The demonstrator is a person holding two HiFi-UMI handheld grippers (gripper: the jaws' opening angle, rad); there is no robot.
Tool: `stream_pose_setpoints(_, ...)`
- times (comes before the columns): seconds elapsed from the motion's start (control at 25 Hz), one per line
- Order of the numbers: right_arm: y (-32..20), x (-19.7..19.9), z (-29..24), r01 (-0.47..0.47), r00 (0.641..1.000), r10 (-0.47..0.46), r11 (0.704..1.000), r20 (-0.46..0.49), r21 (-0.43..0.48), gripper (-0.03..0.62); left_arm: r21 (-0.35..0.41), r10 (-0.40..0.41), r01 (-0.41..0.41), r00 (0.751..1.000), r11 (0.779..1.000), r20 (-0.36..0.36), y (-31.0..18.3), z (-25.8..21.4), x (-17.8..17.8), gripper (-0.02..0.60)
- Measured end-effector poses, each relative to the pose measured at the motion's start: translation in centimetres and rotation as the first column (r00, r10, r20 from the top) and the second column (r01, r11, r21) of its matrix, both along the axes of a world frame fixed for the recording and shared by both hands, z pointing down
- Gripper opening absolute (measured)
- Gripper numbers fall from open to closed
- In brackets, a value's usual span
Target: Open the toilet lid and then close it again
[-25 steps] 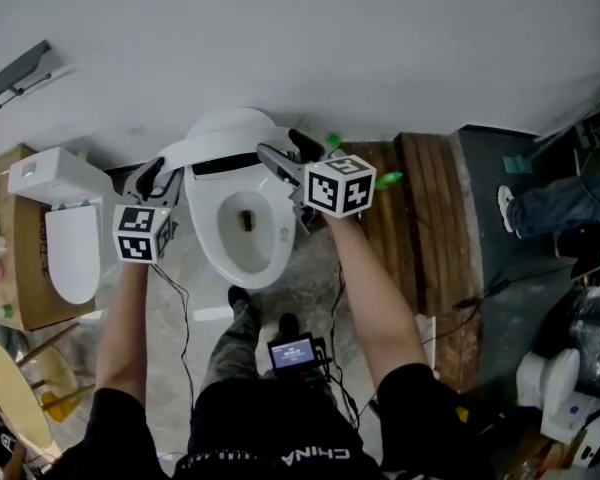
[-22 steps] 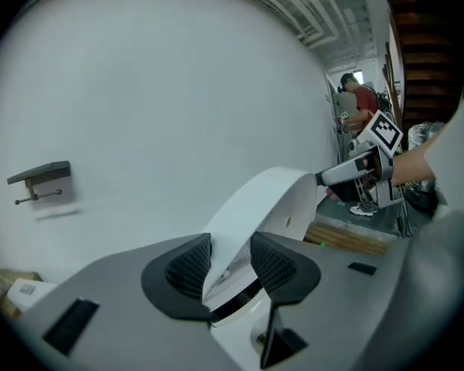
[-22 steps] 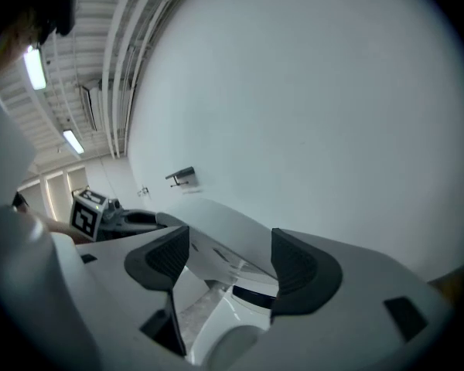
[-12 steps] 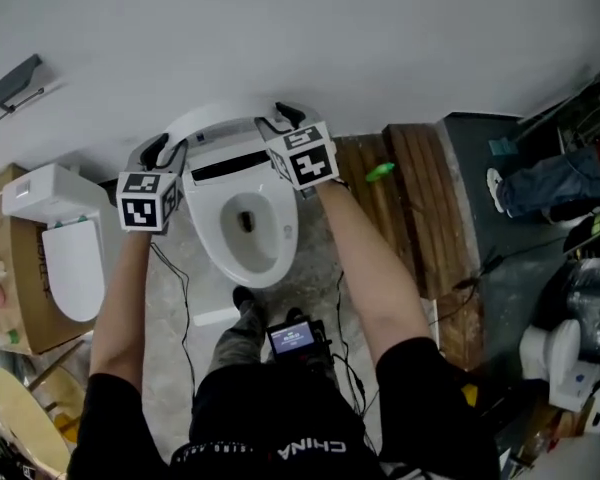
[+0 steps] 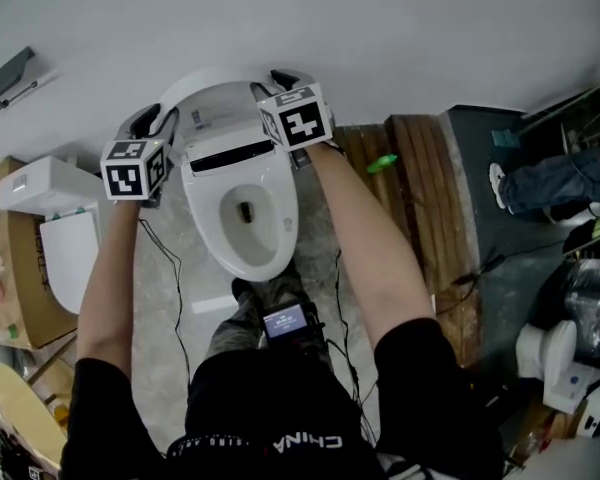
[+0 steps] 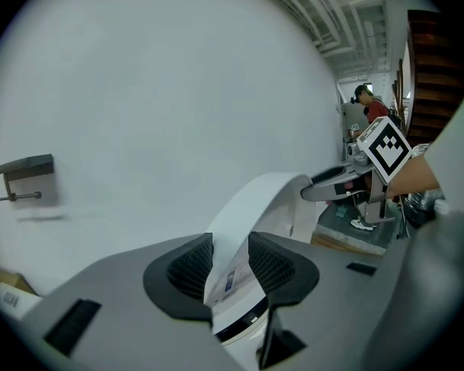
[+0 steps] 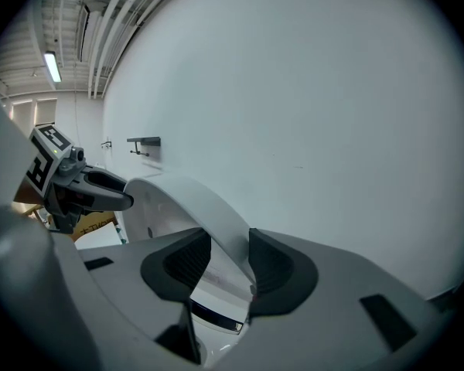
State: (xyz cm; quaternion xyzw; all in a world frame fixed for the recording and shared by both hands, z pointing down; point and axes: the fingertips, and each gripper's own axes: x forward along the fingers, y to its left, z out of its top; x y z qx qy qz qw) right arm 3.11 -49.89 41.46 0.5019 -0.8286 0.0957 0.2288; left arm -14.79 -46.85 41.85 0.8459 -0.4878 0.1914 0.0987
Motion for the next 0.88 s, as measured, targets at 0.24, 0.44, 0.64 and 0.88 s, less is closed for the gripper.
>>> stream_pose_setpoints(0.24, -4.0, -0.3, -0.3, 0.039, 0.999, -0.038, 0.999, 0.013, -0.026, 0.155, -0.032, -0.040, 0.039, 0.999, 0.999, -0.019, -3.8, -0.5, -0.3, 0.143)
stream_pose_setpoints(0.44, -7.9, -0.8, -0.5, 0.068, 0.998, -0.067, 0.997, 0.007, -0.035, 0.143, -0.052, -0.091, 0.090, 0.996, 0.995, -0.019, -7.8, -0.7, -1.0, 0.137)
stream_pose_setpoints(0.64, -11.0, -1.0, -0.4, 0.081, 0.997, -0.080, 0.996, 0.012, -0.044, 0.135, -0.069, -0.117, 0.117, 0.993, 0.991, -0.006, -10.8, -0.5, -1.3, 0.133)
stream_pose_setpoints(0.88, -13.4, -1.4, -0.3, 0.086, 0.996, -0.085, 0.995, 0.018, -0.048, 0.129, -0.073, -0.146, 0.148, 0.989, 0.986, 0.027, -13.3, -0.4, -1.8, 0.132)
